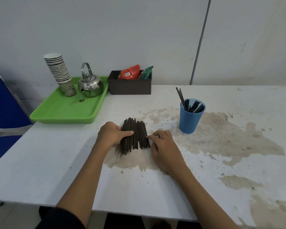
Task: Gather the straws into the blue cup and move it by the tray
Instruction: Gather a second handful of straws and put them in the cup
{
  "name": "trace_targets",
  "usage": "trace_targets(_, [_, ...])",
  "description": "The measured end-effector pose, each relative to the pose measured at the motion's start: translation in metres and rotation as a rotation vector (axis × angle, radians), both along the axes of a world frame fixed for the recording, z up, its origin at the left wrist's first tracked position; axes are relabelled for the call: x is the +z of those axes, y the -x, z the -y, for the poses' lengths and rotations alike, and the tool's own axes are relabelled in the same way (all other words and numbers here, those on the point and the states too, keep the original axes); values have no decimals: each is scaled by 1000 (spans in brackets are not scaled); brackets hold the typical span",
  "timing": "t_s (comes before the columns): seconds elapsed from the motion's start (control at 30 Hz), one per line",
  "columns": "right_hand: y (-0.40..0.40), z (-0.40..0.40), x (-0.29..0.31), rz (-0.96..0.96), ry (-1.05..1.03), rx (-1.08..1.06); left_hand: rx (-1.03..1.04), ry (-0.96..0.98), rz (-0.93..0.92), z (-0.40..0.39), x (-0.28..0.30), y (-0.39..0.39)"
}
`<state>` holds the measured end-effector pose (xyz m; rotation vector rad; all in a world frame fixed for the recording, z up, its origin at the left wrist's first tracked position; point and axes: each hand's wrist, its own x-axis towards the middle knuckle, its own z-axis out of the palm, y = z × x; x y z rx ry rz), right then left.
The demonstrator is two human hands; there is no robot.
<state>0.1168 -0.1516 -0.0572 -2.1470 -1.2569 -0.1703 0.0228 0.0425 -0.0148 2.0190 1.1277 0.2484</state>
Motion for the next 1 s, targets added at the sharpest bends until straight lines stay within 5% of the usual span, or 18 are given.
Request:
trace_targets(0.77, [-1,1,-1,-29,-1,-5,-151,269,182,-6,1,9])
trace_targets(1.0, [1,0,-1,-20,-7,-10,16,489,611,3,11,8])
